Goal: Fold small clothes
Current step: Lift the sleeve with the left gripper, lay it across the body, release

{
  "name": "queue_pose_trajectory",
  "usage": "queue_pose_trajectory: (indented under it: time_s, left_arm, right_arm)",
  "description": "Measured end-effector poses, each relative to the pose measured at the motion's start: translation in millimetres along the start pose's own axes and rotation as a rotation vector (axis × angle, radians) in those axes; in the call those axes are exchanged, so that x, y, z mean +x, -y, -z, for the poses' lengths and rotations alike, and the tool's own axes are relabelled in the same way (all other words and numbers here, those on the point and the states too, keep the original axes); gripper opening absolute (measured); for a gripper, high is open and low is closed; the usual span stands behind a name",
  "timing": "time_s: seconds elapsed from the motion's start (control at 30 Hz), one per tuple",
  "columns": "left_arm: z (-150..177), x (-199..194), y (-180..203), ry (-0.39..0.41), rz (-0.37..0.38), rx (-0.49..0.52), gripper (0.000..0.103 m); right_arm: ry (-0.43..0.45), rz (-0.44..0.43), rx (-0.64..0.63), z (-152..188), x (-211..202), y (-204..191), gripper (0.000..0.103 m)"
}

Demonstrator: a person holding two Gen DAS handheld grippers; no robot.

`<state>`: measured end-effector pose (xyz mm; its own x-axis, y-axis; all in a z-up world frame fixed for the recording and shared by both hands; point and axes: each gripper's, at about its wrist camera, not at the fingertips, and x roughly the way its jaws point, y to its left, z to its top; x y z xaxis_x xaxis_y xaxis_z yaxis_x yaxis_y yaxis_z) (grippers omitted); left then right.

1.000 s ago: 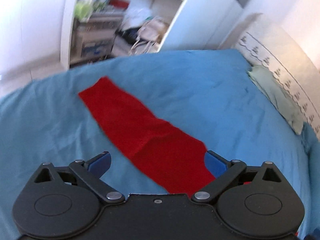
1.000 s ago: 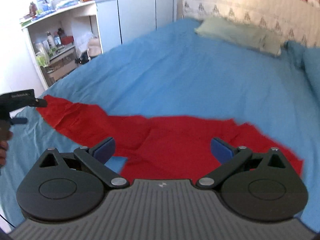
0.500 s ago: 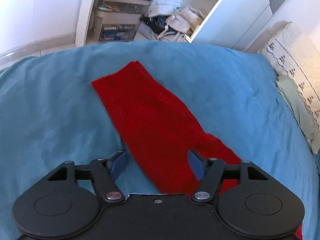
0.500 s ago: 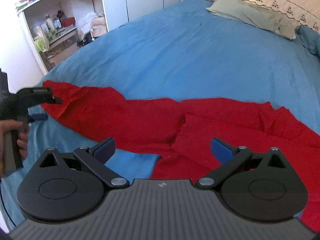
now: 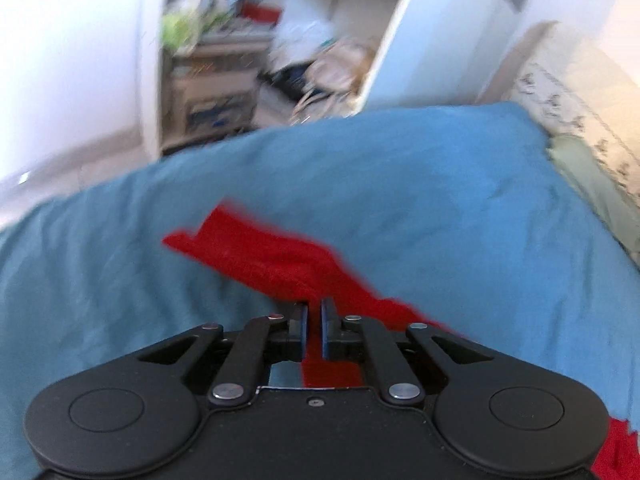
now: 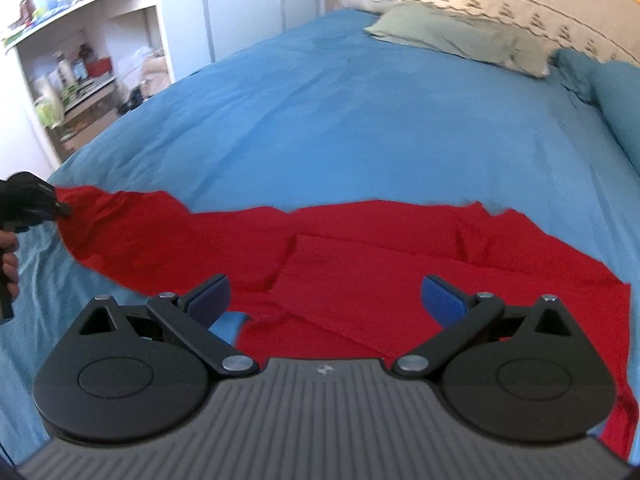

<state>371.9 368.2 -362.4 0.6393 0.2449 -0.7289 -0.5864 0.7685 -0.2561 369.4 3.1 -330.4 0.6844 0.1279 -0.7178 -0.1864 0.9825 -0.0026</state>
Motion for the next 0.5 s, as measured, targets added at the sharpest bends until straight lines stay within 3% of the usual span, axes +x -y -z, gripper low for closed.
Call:
queue_pose_trajectory:
  time_s: [0.1,0.23,0.37,0.5]
  left_arm:
    - [-2.1,-28.5,40.0,0.068,0.058,0.073,0.006]
    - [11.0,-72.6,115.7,0.112,0.192,0.173,0.006]
    - [47.0,-114.4,202.1,0.098,0.371,0.276,0.005]
    - [107.6,-128.0,285.2,-0.002,0.489,0.372,0.006]
  right_arm:
    - [0.004,0.014,0.034,5.2,-4.2,23.1,0.103]
    - [0.033,0.045,0.046,8.9,-20.6,59.1,0.103]
    - [0.050,0.087,0.074,15.7,-41.6,103.0,0.103]
    - [0.046,0.127,0.112,27.5,-62.7,151.3,0.103]
